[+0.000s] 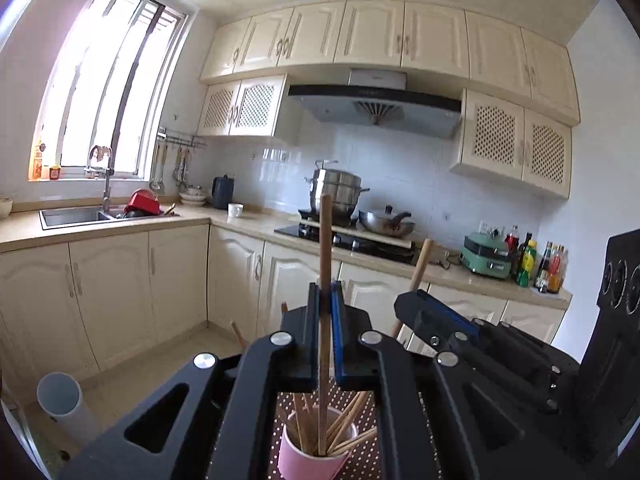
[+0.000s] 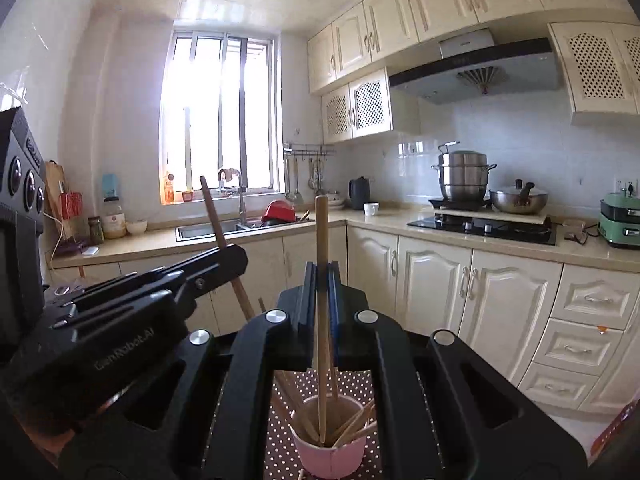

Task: Organize utensils
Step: 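Lift the held chopsticks upright and lower them into the pink cup, then open both tools to release the chopsticks into the cup, then withdraw both open tools from the cup back to the last chopsticks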

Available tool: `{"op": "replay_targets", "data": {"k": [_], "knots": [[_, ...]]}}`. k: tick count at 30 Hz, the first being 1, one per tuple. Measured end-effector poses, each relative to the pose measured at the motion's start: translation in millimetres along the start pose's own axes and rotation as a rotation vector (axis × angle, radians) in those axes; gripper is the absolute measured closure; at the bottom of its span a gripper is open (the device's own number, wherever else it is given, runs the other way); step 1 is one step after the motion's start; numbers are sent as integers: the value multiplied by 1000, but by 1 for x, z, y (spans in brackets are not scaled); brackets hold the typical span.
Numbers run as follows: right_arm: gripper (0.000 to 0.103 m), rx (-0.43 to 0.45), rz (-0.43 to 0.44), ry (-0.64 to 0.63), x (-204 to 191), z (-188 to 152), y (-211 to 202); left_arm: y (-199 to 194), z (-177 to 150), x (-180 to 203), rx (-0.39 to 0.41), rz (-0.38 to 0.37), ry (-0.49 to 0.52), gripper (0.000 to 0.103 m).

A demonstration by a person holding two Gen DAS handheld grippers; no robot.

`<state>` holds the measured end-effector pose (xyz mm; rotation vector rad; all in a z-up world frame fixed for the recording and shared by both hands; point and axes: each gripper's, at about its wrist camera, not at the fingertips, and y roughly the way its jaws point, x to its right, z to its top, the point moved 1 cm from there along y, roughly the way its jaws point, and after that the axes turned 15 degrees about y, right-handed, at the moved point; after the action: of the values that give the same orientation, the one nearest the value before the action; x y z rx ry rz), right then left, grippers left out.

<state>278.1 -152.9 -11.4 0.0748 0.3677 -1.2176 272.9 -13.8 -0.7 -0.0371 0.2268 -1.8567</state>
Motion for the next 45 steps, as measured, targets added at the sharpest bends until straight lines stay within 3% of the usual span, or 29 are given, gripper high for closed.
{"op": "replay_targets", "data": {"k": [12,19,20,21,24,39,45], "knots": [[97,-91,-15,-3,8,-34,2,24,-41,5,-111,-20,29,97],[96,-92,-29,4,13,-43,-4,26,-55,6,-142,-26,58,96],[96,-93,-33,7,14,-43,-4,25,-55,6,-144,-24,60,91],[96,-96,-32,11,15,-42,-5,23,-55,5,-144,-18,59,74],[96,-95,-37,17,15,-40,-8,18,-54,3,-137,6,55,59],[96,-63,-41,21,8,-34,-55,-46,-49,2,-99,55,41,43],[96,-89,-64,41,14,-49,-74,-65,-66,9,-152,64,64,42]]}}
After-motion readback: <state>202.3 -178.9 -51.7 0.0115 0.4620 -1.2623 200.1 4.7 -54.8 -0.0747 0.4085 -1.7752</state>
